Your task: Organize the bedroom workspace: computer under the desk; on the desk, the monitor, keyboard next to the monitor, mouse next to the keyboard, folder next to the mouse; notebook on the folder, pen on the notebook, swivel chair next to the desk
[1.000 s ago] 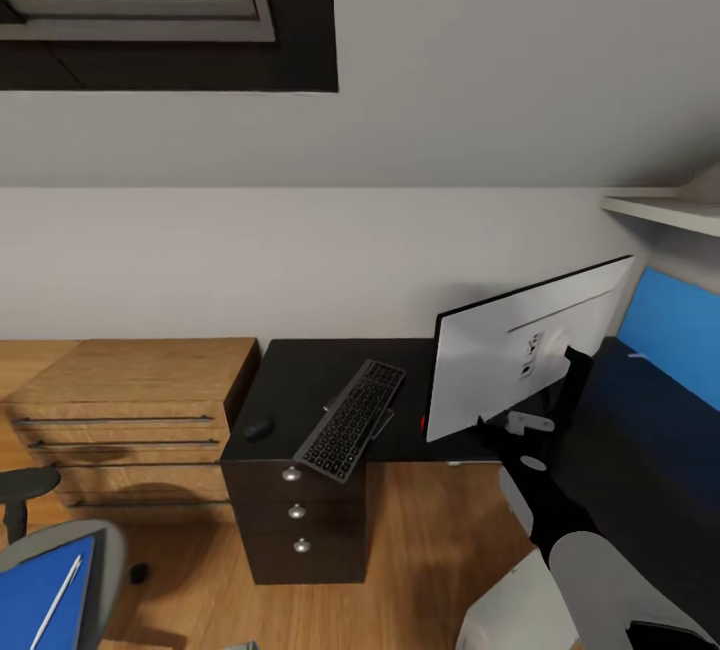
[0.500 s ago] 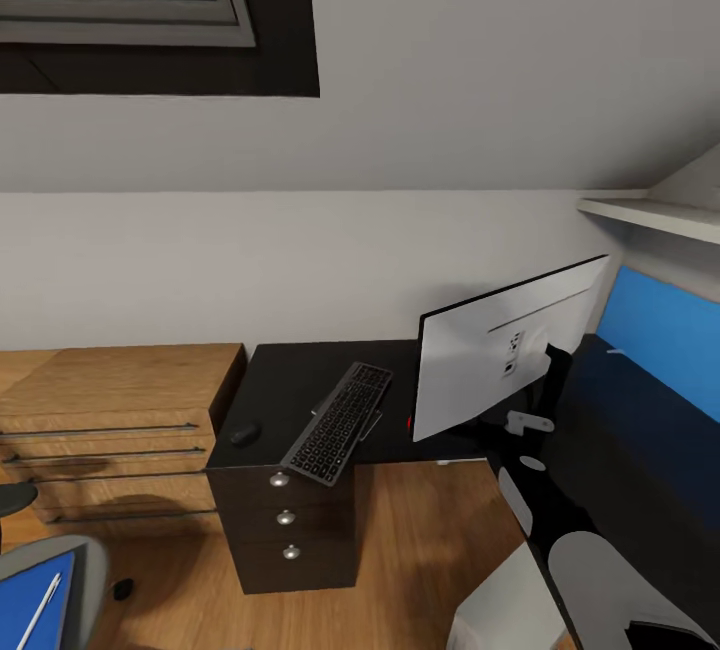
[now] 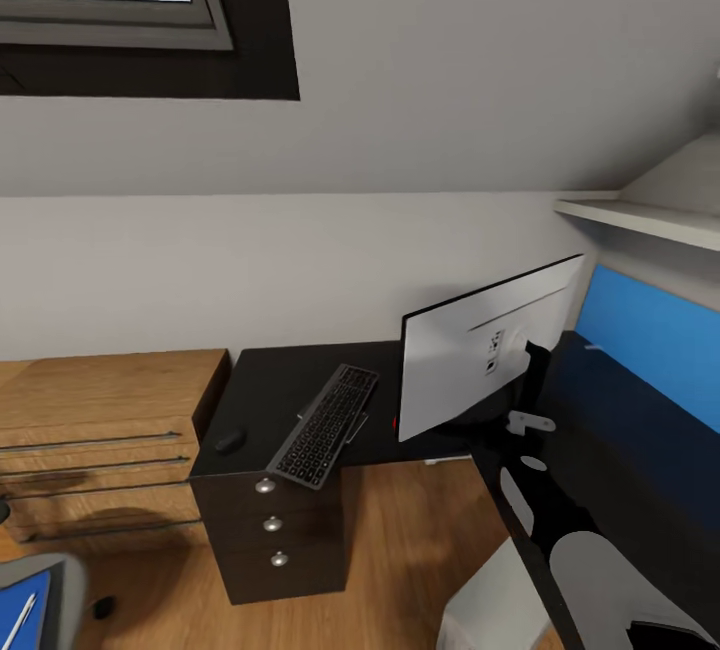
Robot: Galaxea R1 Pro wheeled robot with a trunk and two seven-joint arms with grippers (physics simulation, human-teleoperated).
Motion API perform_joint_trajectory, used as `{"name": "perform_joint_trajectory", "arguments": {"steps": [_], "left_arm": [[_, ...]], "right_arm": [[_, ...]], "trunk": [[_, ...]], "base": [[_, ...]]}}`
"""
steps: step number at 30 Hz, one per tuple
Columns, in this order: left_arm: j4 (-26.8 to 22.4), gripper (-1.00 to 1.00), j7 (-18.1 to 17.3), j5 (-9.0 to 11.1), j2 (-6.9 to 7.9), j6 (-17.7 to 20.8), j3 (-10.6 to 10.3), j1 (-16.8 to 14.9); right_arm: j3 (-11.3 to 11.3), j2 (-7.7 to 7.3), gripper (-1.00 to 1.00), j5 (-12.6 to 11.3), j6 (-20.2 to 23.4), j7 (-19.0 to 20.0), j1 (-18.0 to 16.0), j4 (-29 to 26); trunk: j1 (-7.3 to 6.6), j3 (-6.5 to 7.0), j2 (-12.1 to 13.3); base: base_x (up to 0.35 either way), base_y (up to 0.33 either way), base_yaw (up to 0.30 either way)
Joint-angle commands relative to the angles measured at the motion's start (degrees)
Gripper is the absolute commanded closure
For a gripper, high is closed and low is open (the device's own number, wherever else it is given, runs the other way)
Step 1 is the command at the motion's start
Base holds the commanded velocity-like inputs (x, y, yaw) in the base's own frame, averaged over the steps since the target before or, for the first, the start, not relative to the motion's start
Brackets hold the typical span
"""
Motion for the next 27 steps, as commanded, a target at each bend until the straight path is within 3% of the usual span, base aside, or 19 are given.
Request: {"name": "perform_joint_trajectory", "arguments": {"steps": [1, 7, 12, 19, 22, 27], "left_arm": [[0.2, -1.0, 0.5, 0.6, 0.02, 0.2, -0.1, 0.0], [3.0, -1.0, 0.5, 0.5, 0.07, -0.2, 0.0, 0.0], [6.1, -1.0, 0.5, 0.6, 2.22, -4.2, -0.1, 0.0], [12.8, -1.0, 0.5, 0.6, 2.93, -10.8, -0.1, 0.0], [16.2, -1.0, 0.5, 0.6, 3.06, -15.4, -0.1, 0.0], [18.0, -1.0, 0.5, 0.6, 3.39, -18.0, -0.1, 0.0]], "right_arm": [[0.1, 0.0, -1.0, -0.4, -0.1, -0.1, 0.0, 0.0], [0.1, -0.02, -1.0, -0.3, -0.1, -0.1, 0.0, 0.1], [0.1, -0.02, -1.0, -0.3, -0.1, -0.1, 0.0, 0.1], [0.1, 0.01, -1.0, -0.4, 0.1, -0.1, 0.0, 0.0], [0.1, 0.11, -1.0, -0.5, 0.1, -0.1, 0.0, 0.0], [0.1, 0.03, -1.0, -0.4, -0.1, 0.4, 0.0, 0.2]], "trunk": [[0.02, -0.02, -0.1], [0.02, 0.3, -0.1], [0.02, 0.46, -0.1], [0.02, 0.5, -0.1], [0.02, 0.51, -0.1], [0.02, 0.51, -0.1]], "base": [[0.0, 0.0, -0.219], [0.0, 0.0, -0.229], [0.0, 0.0, -0.179], [0.0, 0.0, -0.043], [0.0, 0.0, -0.009], [0.0, 0.0, -0.002]]}}
